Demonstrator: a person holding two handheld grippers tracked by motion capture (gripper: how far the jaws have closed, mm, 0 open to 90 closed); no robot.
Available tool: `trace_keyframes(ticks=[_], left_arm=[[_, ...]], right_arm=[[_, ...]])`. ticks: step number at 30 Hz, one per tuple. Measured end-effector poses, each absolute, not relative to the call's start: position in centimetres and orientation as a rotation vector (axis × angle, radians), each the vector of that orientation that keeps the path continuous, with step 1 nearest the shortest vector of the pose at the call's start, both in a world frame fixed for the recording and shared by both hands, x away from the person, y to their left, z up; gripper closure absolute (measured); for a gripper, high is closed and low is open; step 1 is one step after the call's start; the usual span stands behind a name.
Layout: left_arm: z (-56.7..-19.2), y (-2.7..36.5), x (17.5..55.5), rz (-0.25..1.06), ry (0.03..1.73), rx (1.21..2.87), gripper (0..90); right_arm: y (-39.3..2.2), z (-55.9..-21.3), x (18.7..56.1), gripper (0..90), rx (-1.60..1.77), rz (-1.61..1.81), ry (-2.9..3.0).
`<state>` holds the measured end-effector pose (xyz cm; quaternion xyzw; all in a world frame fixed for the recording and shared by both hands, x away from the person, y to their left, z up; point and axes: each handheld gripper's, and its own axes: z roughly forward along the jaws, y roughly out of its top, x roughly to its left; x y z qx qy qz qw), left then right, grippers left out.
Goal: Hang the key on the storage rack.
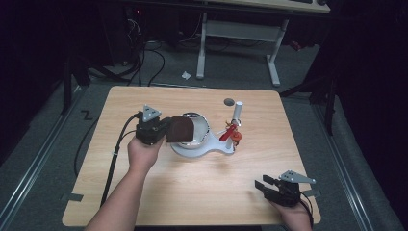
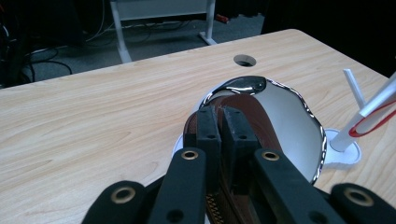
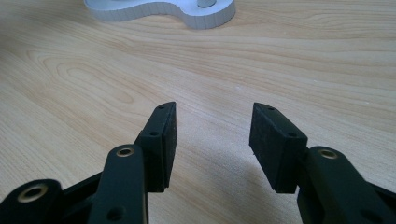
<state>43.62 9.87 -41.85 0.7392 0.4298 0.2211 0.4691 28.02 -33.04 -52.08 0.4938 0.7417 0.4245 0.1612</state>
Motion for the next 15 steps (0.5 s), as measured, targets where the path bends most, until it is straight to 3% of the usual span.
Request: trace_keyframes(ticks=[15], left_arm=[[-43.0, 8.7, 44.8, 0.548, 1.072, 1.777, 84.4]], right_arm=[[-33.2, -52.0, 27.9, 51.6, 1.414, 1.216, 2.112]])
